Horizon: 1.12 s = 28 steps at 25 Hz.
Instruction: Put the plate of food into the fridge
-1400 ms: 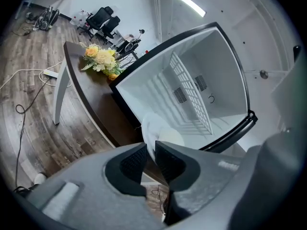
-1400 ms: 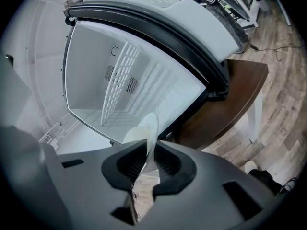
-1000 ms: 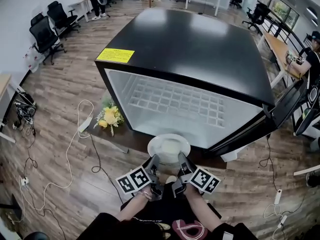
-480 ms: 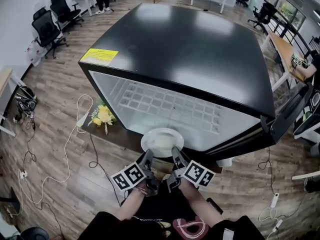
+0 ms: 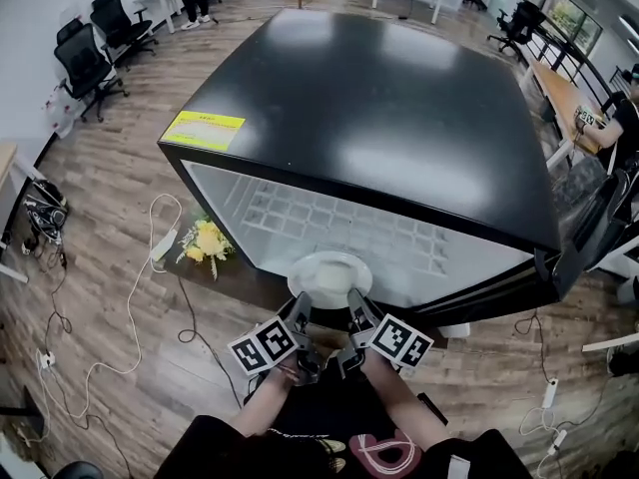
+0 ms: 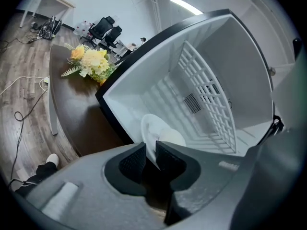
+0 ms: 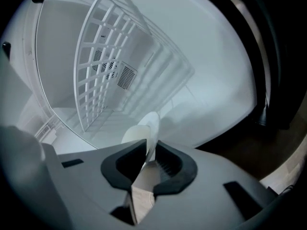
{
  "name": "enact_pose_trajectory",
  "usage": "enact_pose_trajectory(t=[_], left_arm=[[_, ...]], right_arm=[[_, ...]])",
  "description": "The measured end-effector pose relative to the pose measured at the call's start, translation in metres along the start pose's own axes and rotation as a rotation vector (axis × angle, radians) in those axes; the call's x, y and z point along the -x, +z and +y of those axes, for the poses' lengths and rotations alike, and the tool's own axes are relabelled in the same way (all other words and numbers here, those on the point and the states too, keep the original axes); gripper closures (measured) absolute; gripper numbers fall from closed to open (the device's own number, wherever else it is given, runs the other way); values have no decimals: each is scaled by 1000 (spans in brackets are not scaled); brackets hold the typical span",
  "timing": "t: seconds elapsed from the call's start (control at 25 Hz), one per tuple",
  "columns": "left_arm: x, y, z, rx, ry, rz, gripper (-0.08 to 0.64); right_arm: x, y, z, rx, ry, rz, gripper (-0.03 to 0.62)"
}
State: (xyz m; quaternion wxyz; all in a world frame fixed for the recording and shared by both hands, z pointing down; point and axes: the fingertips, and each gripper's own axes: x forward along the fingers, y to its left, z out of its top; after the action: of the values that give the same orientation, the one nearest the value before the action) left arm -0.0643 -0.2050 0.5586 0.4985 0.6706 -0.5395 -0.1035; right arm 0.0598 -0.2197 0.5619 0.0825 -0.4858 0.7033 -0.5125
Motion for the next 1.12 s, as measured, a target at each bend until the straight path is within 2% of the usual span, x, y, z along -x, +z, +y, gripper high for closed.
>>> enact_pose_trajectory(t=[0.48, 1.12], left_arm=[[-32, 20, 11, -38, -24, 67, 494], [-66, 34, 12, -66, -6, 95, 491]], right_arm=[[-28, 6, -6, 9, -75, -38, 518], [-55, 25, -15, -18, -106, -72, 518]])
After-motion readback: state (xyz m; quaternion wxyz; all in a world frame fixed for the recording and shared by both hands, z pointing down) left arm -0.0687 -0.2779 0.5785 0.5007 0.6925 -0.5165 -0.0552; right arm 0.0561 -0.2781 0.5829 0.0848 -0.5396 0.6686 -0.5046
